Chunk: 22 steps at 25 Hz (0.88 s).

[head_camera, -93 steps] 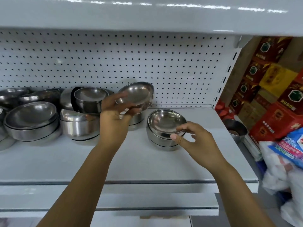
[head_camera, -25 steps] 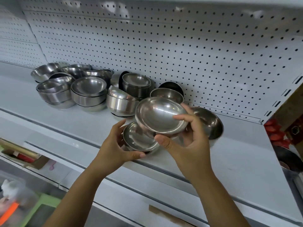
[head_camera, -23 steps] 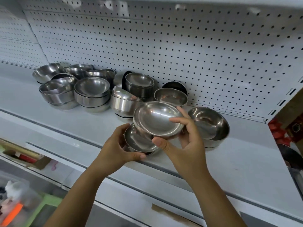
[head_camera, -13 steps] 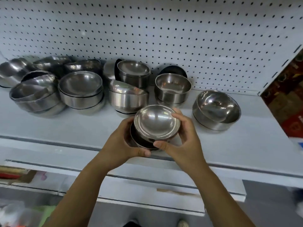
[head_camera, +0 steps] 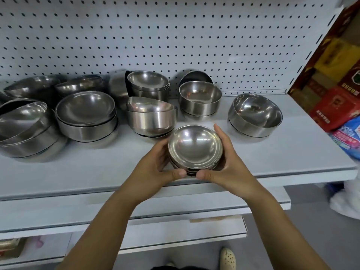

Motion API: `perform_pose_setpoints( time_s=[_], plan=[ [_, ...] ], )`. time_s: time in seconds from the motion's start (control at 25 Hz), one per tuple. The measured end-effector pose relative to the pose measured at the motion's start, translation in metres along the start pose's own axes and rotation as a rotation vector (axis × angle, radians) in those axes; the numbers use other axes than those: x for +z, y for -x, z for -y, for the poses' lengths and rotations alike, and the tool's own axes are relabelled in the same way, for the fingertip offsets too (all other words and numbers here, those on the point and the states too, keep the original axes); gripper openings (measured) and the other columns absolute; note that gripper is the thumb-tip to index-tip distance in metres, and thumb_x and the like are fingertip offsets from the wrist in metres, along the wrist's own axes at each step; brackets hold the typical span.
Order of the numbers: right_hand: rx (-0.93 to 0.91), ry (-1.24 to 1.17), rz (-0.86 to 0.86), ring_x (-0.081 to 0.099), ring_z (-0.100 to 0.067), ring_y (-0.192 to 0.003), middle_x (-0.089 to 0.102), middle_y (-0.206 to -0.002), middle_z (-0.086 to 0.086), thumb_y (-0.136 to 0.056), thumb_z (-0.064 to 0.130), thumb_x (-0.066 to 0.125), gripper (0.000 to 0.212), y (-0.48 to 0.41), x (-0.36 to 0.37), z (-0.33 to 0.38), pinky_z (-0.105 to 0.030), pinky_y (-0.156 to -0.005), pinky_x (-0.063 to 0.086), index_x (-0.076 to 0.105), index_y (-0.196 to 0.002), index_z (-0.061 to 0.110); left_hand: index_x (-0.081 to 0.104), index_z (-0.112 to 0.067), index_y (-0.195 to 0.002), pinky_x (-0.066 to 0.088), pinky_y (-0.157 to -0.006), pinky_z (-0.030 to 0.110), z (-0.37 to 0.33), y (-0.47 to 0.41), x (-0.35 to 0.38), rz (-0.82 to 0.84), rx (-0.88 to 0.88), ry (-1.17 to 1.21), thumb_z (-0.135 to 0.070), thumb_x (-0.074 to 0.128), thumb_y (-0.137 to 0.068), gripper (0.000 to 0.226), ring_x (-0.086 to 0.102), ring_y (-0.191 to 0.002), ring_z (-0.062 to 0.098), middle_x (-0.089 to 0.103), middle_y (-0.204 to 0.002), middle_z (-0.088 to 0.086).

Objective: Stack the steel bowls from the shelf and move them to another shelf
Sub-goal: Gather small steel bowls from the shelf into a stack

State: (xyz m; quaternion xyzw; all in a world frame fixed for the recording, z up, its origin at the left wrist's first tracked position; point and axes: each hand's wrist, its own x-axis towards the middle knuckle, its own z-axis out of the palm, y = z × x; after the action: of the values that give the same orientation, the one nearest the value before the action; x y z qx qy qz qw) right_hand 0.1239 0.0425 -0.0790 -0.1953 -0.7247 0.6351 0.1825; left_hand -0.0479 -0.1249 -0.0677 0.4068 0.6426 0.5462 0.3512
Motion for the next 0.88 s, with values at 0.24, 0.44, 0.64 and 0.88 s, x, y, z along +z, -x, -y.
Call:
perform_pose_setpoints(
  time_s=[0.24,0.44,0.64,0.88],
  plan=[
    [-0.090,0.077,-0.187,0.058,-0.004,-0.133,0.060,-0.138,0.023,-0.058,0.026,0.103,0.114,-0.001,0.001,-0.003,-0.025,-0.106,0.051,0.039,-0.153,0.036,0.053,-0.041,-0.141,0.043,-0.104,0.012,-0.003,-0.002,0.005,-0.121,0.059,-0.167,-0.022,0.082,-0.082,0.068,0.055,-0.124,-0.010,0.061,-0.136,-0.021],
    [-0.103,0.076,-0.187,0.056,-0.001,-0.134,0.058,-0.138,0.028,-0.060,0.028,0.103,0.116,-0.005,0.006,-0.004,-0.023,-0.106,0.050,0.034,-0.152,0.040,0.058,-0.036,-0.139,0.052,-0.096,0.017,0.003,0.006,0.011,-0.247,0.064,-0.176,-0.023,0.080,-0.086,0.059,0.061,-0.115,-0.002,0.064,-0.129,-0.017],
    [-0.095,0.065,-0.259,0.058,0.008,-0.125,0.056,-0.142,0.012,-0.058,0.021,0.096,0.102,-0.007,0.004,0.001,-0.009,-0.096,0.047,0.035,-0.136,0.047,0.048,-0.037,-0.149,0.047,-0.106,0.023,0.003,-0.005,0.011,-0.082,0.044,-0.202,-0.026,0.067,-0.097,0.056,0.055,-0.127,-0.004,0.063,-0.136,-0.019],
    [-0.098,0.121,-0.264,0.053,0.015,-0.124,0.052,-0.139,0.025,-0.056,0.038,0.097,0.115,-0.010,0.002,-0.002,-0.006,-0.100,0.044,0.027,-0.147,0.041,0.070,-0.035,-0.110,0.059,-0.074,0.030,-0.032,-0.001,-0.003,-0.338,0.169,-0.144,-0.038,0.067,-0.090,0.021,0.073,-0.090,0.009,0.078,-0.099,-0.010]
  ],
)
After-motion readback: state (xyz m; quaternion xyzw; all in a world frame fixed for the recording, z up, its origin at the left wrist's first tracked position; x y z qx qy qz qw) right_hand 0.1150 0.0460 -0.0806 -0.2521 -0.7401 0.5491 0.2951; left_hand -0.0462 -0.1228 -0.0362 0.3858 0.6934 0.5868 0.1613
